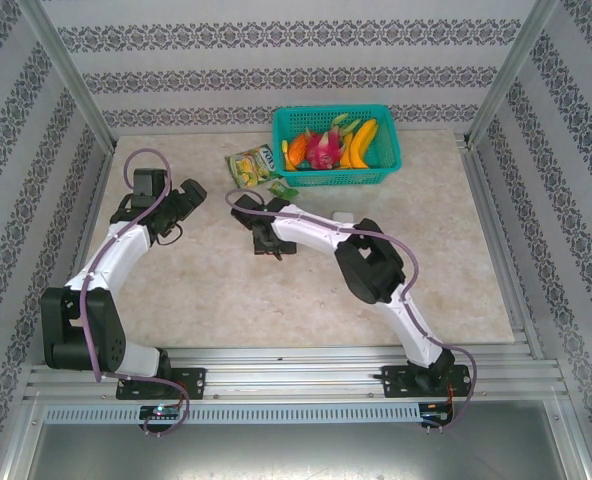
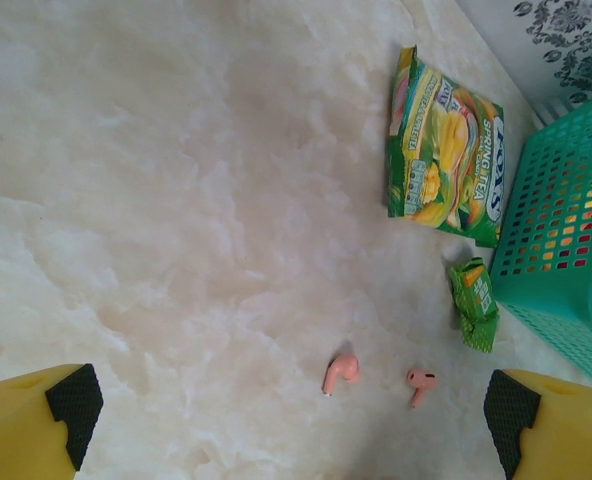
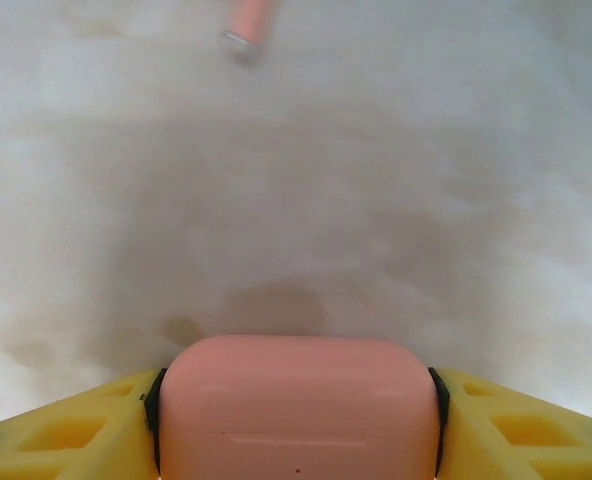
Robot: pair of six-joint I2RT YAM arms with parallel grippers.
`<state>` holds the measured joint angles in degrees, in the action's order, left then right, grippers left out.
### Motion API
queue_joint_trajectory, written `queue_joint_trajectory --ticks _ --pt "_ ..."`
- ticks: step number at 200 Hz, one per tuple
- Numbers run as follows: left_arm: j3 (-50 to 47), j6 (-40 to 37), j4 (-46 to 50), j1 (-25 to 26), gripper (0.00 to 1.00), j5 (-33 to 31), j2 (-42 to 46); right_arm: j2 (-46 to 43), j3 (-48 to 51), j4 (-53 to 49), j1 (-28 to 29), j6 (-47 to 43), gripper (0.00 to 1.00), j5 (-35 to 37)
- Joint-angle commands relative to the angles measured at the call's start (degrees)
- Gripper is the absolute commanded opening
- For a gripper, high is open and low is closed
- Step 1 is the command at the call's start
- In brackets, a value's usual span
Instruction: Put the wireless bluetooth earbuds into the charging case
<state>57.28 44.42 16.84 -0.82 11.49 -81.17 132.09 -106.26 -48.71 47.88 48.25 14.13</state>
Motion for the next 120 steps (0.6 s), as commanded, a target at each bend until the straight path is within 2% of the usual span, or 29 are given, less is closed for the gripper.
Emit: queue_joint_trajectory --ticks 1,49,75,120 --pt "-2.12 1.69 -3.82 0.47 1.0 3.0 0.22 -6.96 7.49 3.15 -2.03 0.78 0.59 0.86" --pt "-5.54 2.53 -11.08 3.5 1.0 8.08 -1.26 -15.36 20.17 8.01 -6.03 3.11 0.59 -0.78" --pt "-11.32 4.71 -24.03 5.89 1.0 12.31 -2.08 -17.2 23.46 10.22 -8.18 4.88 0.59 -2.25" --pt "-15.18 6.46 -36.98 12.52 1.0 15.69 -7.15 -18.53 25.66 13.32 -11.53 7.93 0.59 -5.11"
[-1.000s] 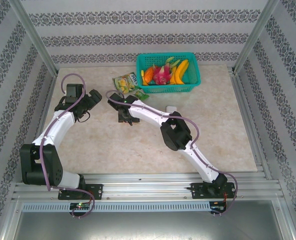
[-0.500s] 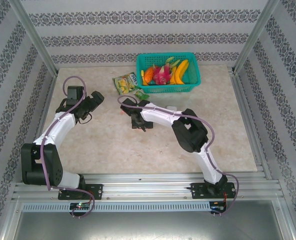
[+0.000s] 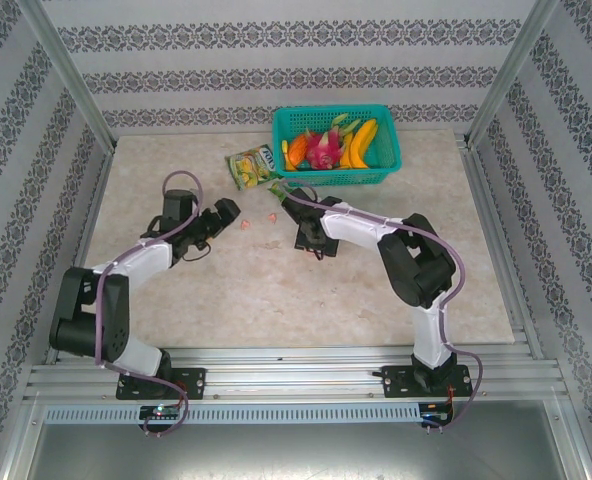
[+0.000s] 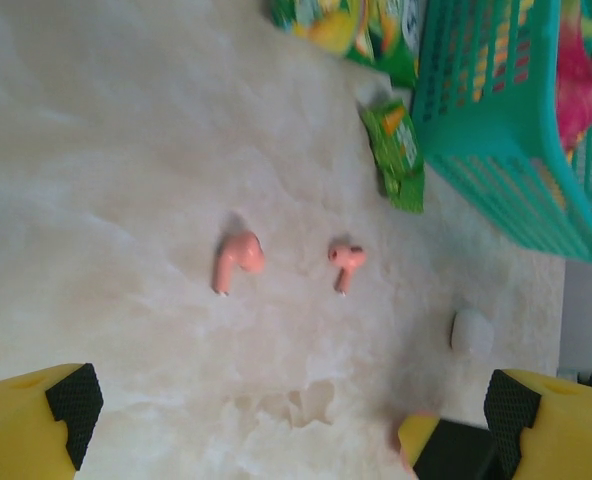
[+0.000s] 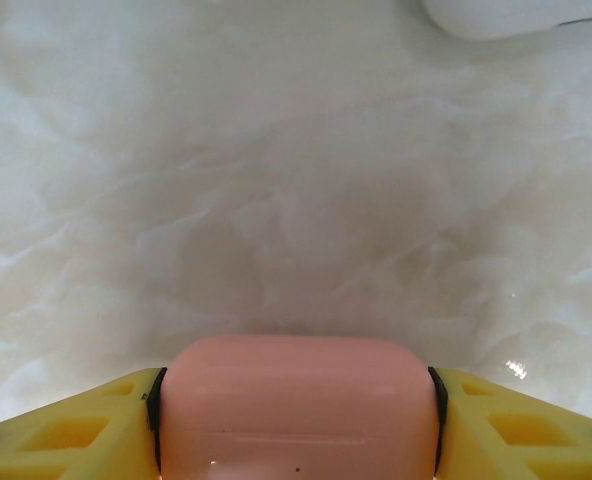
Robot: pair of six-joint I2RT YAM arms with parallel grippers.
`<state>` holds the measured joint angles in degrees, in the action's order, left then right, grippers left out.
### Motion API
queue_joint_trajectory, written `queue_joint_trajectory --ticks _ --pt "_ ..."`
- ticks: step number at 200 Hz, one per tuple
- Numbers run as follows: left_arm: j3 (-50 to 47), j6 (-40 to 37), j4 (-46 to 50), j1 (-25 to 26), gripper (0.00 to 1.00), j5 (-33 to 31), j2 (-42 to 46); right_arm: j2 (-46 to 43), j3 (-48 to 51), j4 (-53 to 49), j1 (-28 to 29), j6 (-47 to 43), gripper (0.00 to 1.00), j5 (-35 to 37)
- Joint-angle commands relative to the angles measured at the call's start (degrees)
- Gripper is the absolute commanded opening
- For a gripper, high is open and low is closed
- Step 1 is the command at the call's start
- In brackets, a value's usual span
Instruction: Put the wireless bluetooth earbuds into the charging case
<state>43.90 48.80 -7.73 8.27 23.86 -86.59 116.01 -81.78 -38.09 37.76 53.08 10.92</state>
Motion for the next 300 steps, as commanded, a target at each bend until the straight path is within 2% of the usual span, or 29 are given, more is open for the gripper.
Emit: queue_joint_trajectory --ticks 1,60,154,197,300 --pt "-1.89 2.13 -12.76 3.6 1.0 3.35 -1.83 -2.45 1.22 2.72 -1.48 3.18 0.59 -2.01" --pt "-4.91 4.67 -27.22 12.56 1.0 2.26 -7.87 -2.89 1.36 5.41 -4.74 6.6 0.59 -5.06" --pt "-5.99 8.18 -43.22 20.69 0.99 -1.85 -17.6 -3.03 0.42 8.15 -8.58 12.34 0.6 -9.48" --pt "-5.78 10.02 -51.65 23.09 0.91 -4.43 -22.47 -3.48 -0.35 8.9 -9.19 14.4 0.6 -11.26" --pt "-1.05 12.55 -60.51 26.78 0.7 -7.3 -33.13 -3.16 -2.07 10.93 -9.48 18.97 0.6 -15.84"
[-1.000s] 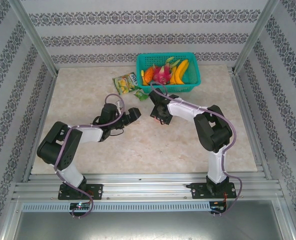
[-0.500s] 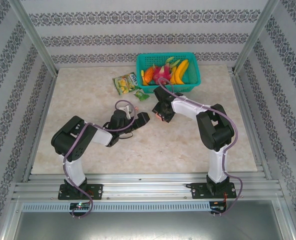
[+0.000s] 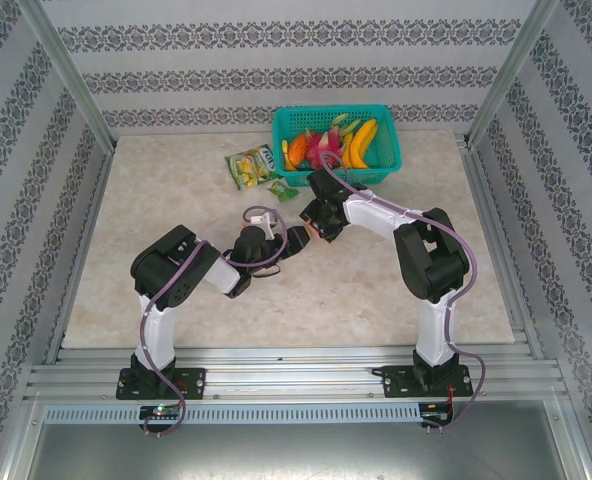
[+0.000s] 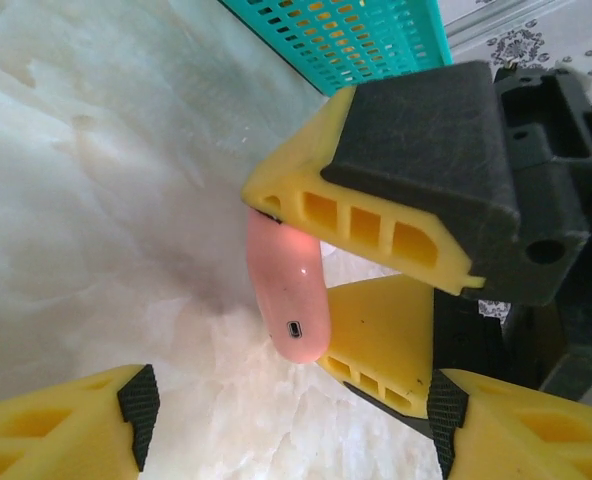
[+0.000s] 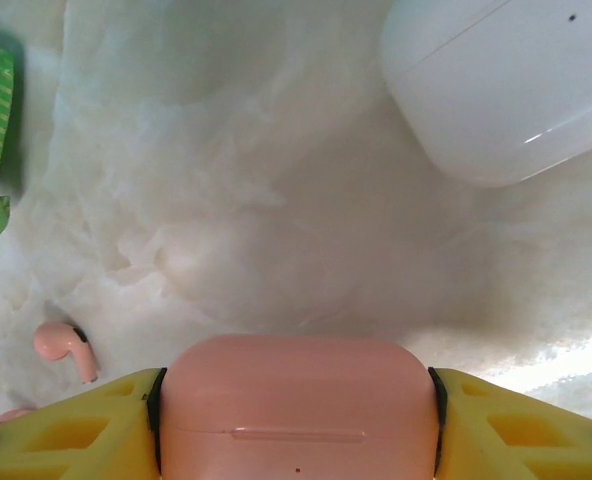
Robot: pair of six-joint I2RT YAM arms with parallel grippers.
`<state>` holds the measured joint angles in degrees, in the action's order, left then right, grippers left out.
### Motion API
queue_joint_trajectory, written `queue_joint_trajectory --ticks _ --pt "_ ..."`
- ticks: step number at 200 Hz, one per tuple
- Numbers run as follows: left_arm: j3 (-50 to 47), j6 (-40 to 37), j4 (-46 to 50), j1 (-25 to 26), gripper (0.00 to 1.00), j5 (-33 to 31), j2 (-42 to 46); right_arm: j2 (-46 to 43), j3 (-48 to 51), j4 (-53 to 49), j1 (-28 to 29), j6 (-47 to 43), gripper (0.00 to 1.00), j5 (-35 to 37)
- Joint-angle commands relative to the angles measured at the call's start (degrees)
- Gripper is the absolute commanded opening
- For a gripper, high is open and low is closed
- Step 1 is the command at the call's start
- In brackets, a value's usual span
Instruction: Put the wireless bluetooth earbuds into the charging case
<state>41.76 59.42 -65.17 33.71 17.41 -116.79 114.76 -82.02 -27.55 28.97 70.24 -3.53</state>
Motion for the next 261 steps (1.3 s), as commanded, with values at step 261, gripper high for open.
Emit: queue_joint_trajectory --ticks 261 --pt "9.36 4.13 -3.3 1.53 0.42 -4.79 -9.4 -3.58 1.16 2.41 0.78 2.91 0.59 -3.03"
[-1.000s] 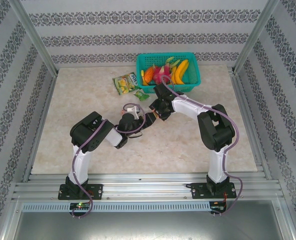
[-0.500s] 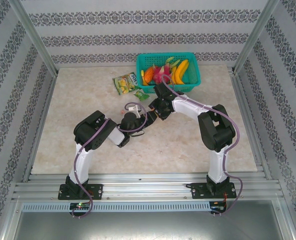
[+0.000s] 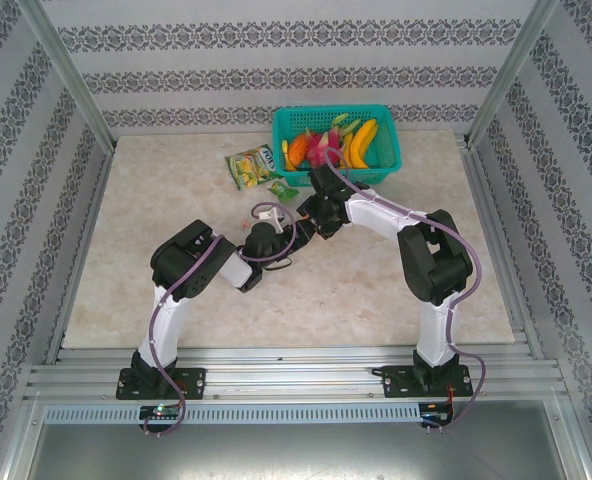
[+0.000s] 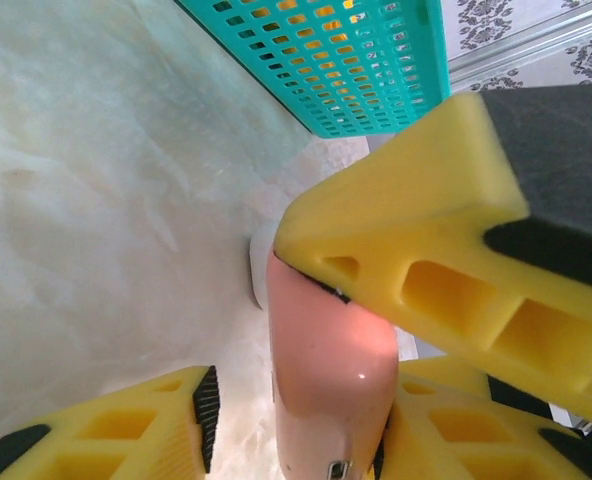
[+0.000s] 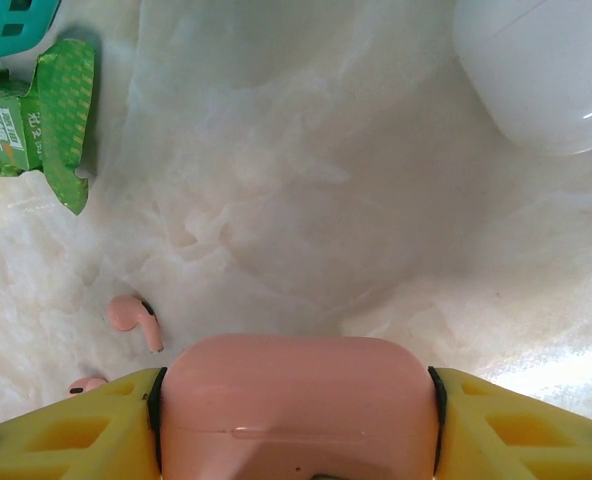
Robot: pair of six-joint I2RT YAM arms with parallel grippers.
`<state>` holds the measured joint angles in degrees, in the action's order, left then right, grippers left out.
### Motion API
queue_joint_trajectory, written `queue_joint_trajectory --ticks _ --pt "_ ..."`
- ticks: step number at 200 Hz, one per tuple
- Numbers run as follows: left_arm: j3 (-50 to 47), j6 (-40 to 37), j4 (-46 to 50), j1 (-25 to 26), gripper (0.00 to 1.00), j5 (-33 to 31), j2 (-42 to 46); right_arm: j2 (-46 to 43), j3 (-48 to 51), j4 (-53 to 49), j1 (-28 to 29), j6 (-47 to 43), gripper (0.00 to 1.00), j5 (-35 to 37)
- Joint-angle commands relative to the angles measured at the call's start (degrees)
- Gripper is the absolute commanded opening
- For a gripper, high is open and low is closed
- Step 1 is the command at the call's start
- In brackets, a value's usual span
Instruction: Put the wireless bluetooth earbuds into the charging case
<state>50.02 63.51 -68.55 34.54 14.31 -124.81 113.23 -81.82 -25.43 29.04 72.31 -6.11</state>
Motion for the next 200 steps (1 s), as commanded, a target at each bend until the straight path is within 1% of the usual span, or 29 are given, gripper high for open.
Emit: queue_joint_trajectory --ticks 1,49,71,80,112,146,157,174,187,200 --pt "1.07 0.09 0.13 0.74 0.42 -1.71 -1.39 -2.05 0.96 0.29 0.74 0.82 0.59 -0.42" --pt "1.09 0.23 0.1 0.61 0.3 -1.93 -1.38 -1.87 1.07 0.48 0.85 1.03 0.59 -0.31" --pt "0.71 0.56 -0.09 0.61 0.22 -2.05 -1.24 -1.71 0.81 0.73 0.8 1.08 0.59 -0.48" --pt "0.45 0.63 -0.18 0.61 0.18 -2.08 -1.23 -1.76 0.63 0.98 0.68 0.91 0.61 -0.56" --pt "-0.9 1.09 -0.73 0.59 0.15 -1.93 -0.58 -2.76 -0.94 1.26 -0.7 -0.14 0.73 -0.75" --pt "-1.94 -0.02 1.62 0.19 0.14 -0.66 2.29 -6.67 -0.97 1.8 -4.11 -3.22 0.78 -0.61" --pt "-1.94 -1.09 3.33 -0.15 0.12 0.72 3.55 -8.25 0.3 3.0 -5.56 -4.75 0.79 -1.62" --pt "-1.79 -3.6 6.73 -1.16 0.11 3.93 5.99 -10.8 3.51 6.16 -7.85 -7.91 0.81 -3.99" --pt "-1.02 -5.88 9.77 -2.48 0.11 8.57 7.81 -13.07 6.8 9.31 -9.33 -11.4 0.82 -5.54" --pt "0.17 -8.39 13.11 -4.07 0.09 14.3 9.35 -15.86 11.16 15.71 -10.19 -16.47 0.82 -7.84"
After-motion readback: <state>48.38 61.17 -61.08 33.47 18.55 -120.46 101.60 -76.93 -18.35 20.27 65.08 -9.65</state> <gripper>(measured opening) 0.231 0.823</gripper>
